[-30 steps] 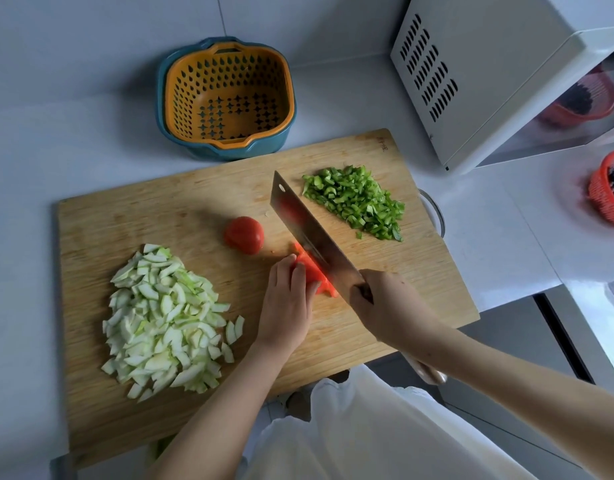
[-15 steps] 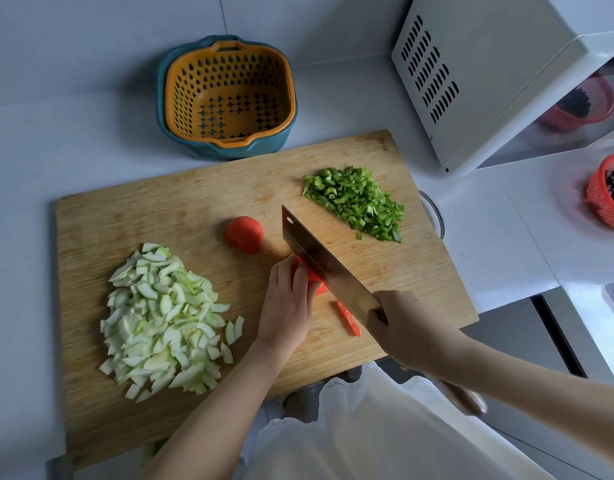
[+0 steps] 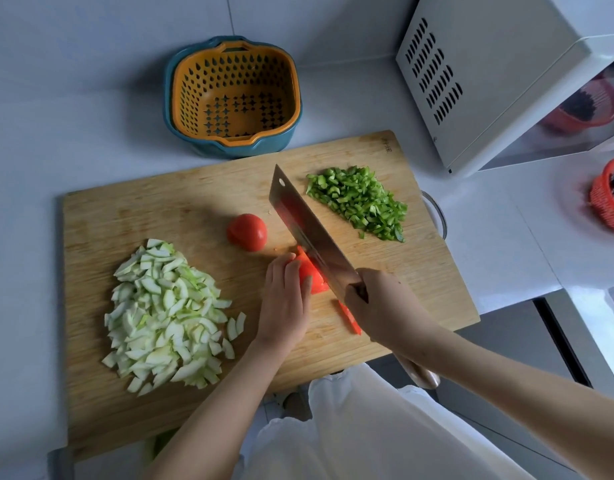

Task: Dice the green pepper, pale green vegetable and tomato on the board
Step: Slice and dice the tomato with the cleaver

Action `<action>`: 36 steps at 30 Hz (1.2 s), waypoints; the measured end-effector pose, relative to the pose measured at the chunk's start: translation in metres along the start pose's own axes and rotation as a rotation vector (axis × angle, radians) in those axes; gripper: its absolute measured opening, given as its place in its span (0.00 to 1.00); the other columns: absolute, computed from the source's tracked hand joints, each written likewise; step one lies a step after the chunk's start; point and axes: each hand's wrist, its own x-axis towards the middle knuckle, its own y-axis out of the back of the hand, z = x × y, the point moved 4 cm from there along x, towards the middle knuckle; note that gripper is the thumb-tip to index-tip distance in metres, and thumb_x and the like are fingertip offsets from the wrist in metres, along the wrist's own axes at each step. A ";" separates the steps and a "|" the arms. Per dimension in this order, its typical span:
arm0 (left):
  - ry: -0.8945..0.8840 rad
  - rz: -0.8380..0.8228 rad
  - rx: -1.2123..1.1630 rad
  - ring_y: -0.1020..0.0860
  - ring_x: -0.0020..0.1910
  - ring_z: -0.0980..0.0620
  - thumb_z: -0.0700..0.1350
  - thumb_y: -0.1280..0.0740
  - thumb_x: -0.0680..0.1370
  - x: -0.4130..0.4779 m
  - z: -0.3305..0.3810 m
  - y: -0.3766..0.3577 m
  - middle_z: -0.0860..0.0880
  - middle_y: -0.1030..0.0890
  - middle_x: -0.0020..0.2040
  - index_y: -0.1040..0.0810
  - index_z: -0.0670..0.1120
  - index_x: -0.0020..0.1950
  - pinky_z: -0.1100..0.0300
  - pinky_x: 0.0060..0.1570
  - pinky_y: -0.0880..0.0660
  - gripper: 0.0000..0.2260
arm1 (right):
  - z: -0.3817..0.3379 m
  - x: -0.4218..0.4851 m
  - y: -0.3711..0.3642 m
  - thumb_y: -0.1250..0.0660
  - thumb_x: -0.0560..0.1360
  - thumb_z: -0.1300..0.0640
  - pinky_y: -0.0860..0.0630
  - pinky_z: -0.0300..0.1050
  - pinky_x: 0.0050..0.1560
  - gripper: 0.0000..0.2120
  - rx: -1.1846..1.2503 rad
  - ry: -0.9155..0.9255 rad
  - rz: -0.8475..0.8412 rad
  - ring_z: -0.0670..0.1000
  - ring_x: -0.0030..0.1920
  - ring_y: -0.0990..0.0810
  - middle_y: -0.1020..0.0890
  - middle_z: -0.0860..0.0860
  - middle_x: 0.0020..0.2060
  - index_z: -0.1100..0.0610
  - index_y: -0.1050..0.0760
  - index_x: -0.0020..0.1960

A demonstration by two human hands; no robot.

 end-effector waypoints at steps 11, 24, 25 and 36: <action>-0.033 -0.015 0.083 0.30 0.44 0.48 0.39 0.42 0.79 0.001 0.003 0.001 0.42 0.28 0.46 0.29 0.41 0.43 0.62 0.47 0.33 0.07 | 0.015 -0.031 0.002 0.47 0.79 0.56 0.33 0.37 0.26 0.12 -0.123 -0.098 -0.198 0.48 0.26 0.28 0.27 0.49 0.29 0.57 0.31 0.39; -0.007 -0.073 0.096 0.28 0.45 0.48 0.39 0.41 0.77 0.003 0.005 0.003 0.43 0.27 0.47 0.26 0.40 0.45 0.59 0.44 0.28 0.06 | -0.013 0.045 -0.029 0.44 0.77 0.56 0.20 0.54 0.35 0.11 0.139 -0.068 -0.020 0.58 0.34 0.20 0.20 0.55 0.35 0.60 0.26 0.44; -0.007 -0.065 0.080 0.28 0.46 0.48 0.40 0.42 0.78 0.002 0.005 0.003 0.43 0.27 0.48 0.26 0.40 0.46 0.59 0.46 0.29 0.07 | -0.012 0.043 -0.027 0.44 0.77 0.56 0.20 0.53 0.35 0.10 0.153 -0.065 -0.018 0.57 0.33 0.20 0.20 0.55 0.33 0.59 0.27 0.43; 0.013 0.039 0.031 0.30 0.43 0.50 0.34 0.42 0.78 0.002 0.001 0.003 0.42 0.27 0.45 0.29 0.40 0.44 0.65 0.48 0.36 0.04 | -0.008 -0.006 -0.012 0.47 0.79 0.58 0.24 0.47 0.33 0.12 0.020 -0.047 -0.066 0.56 0.32 0.22 0.25 0.52 0.31 0.59 0.30 0.40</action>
